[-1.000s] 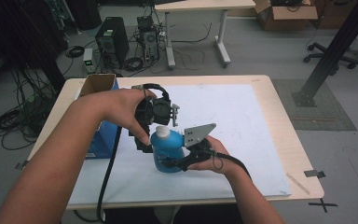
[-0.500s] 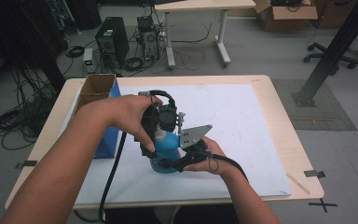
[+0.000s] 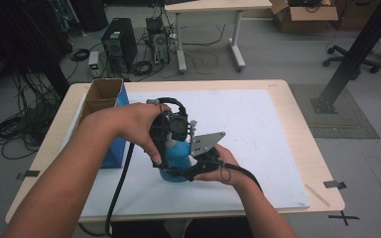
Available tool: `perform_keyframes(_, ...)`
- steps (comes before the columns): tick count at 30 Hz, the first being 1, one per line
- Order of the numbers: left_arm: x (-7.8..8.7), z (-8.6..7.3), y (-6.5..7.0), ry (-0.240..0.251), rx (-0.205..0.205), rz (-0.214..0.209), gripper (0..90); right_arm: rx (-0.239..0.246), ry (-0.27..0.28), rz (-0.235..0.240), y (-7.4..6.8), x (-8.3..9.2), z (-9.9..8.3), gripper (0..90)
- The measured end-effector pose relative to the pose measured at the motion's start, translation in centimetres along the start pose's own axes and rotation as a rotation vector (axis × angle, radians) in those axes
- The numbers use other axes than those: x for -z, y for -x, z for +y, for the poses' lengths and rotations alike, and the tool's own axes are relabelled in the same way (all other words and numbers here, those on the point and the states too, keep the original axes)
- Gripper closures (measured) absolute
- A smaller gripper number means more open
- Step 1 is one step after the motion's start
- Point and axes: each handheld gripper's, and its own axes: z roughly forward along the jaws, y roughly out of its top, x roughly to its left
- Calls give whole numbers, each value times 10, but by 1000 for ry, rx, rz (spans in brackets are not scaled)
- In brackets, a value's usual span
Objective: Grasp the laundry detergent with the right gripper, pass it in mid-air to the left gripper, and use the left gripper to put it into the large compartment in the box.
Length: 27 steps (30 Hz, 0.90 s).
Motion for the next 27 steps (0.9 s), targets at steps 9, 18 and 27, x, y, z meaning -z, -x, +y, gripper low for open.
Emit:
perform_keyframes(9,-3,2,1,-2,-11,-10,110,4,0,1,-2,-1,2,443)
perform_keyframes(18,-3,0,1,6,-16,-12,203,2,6,3,-2,-1,3,443)
perform_keyframes(27,-3,2,2,2,-18,-6,220,7,4,1,-3,-2,5,443)
